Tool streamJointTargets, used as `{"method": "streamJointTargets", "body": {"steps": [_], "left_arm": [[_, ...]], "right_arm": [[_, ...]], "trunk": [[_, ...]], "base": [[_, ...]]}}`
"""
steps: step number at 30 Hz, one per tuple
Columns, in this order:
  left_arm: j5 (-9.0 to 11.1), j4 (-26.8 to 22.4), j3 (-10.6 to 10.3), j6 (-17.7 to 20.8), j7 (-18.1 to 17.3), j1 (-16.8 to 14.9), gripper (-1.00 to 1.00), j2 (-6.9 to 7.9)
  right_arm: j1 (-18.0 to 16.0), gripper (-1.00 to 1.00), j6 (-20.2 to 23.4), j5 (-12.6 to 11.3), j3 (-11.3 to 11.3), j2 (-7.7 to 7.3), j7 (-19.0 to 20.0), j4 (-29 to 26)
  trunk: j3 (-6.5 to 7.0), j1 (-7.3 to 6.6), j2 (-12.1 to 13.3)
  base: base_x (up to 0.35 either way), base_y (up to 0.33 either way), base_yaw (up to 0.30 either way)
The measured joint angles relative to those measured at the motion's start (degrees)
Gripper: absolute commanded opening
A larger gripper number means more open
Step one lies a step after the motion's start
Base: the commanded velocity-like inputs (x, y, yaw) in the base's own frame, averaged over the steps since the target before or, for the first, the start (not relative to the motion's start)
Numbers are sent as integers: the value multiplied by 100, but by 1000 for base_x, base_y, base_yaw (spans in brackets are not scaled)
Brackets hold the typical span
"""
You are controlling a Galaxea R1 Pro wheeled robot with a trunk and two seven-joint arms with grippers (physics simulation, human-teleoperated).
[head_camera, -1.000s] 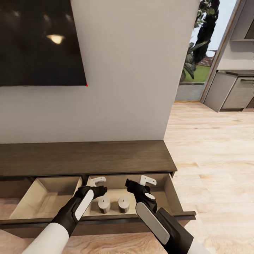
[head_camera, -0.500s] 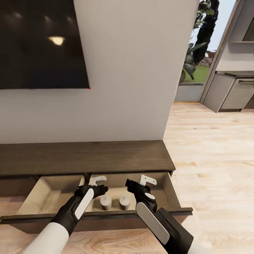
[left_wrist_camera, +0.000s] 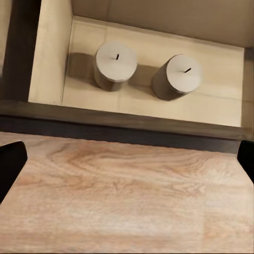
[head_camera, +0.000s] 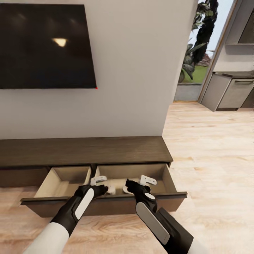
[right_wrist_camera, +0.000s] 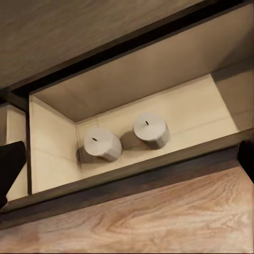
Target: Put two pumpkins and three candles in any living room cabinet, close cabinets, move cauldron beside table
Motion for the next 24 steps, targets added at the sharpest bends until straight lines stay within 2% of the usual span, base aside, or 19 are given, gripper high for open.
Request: {"method": "streamJointTargets", "body": {"steps": [9,24], "left_arm": [[0,-3,5,0,-4,-1,100,6],[1,-3,6,8,-7,-1,100,8]], "right_arm": [[-1,100,-4,29,1,0,-2,-1],[-1,100,215,88,1,10,-79,-40]], "trunk": [[162,-200,361],[431,-530,963]], "base": [[-278,58,0],[-24,3,0]]}}
